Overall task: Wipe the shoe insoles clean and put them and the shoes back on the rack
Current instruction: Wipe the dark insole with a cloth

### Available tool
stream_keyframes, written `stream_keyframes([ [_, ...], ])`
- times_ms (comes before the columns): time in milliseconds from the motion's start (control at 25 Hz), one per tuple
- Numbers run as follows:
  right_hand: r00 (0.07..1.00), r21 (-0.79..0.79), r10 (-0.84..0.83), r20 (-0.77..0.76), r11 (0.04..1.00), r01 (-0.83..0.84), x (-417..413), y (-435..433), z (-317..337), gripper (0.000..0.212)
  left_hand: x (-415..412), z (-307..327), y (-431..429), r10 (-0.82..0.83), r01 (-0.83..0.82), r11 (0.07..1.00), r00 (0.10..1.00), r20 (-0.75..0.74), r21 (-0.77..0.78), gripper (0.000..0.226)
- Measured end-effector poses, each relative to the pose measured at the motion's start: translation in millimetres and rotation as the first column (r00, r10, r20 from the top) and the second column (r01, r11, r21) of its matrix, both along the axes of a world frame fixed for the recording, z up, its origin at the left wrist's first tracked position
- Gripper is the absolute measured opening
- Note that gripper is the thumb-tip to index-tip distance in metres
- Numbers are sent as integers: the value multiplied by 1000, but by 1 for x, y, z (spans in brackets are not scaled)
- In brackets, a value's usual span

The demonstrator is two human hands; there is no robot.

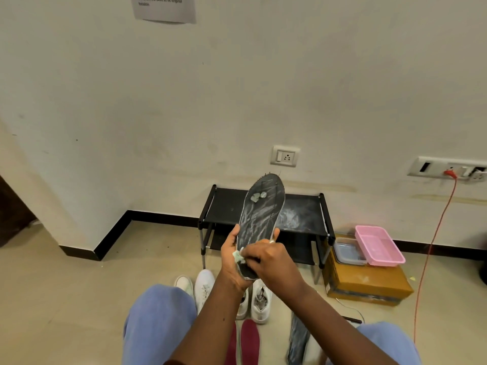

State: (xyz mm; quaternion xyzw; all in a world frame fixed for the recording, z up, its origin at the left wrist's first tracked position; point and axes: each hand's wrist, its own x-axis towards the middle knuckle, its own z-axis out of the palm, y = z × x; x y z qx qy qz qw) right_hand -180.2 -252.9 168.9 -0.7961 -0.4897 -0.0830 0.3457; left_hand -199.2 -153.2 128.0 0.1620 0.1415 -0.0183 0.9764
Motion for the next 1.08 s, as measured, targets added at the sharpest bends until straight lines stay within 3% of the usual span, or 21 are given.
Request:
stream_keyframes([
  [120,982,-16,-175,-73,985,174,21,11,18,18,10,6,-6,40,-40,999,999,-18,-2,50],
  [200,976,-20,-200,-89,980,199,28,14,23,19,19,14,-4,30,-31,999,1000,-6,-32,50],
  [280,989,-31,-125,-77,992,123,27,12,26,19,27,26,1,9,-9,1000,1000,7,-8,62],
  [440,996,-63,79,43,995,-77,29,1,25,17,44,36,13,55,-54,996,998,25,-65,61],
  [560,989,-70,86,123,994,-78,40,9,33,18,52,43,16,76,-77,994,997,-13,-72,63],
  [680,987,-17,-15,160,1000,18,52,25,43,15,53,50,15,49,-49,999,999,-23,-18,55],
  [880,973,-90,-219,-71,973,213,72,50,57,20,64,46,15,156,-156,988,983,-99,14,37],
  [1000,951,-104,-233,-203,971,216,69,54,59,19,64,51,19,147,-148,989,986,-74,-6,51],
  [1080,946,-125,-176,-273,981,147,59,47,61,17,62,55,27,107,-104,993,993,-47,58,69],
])
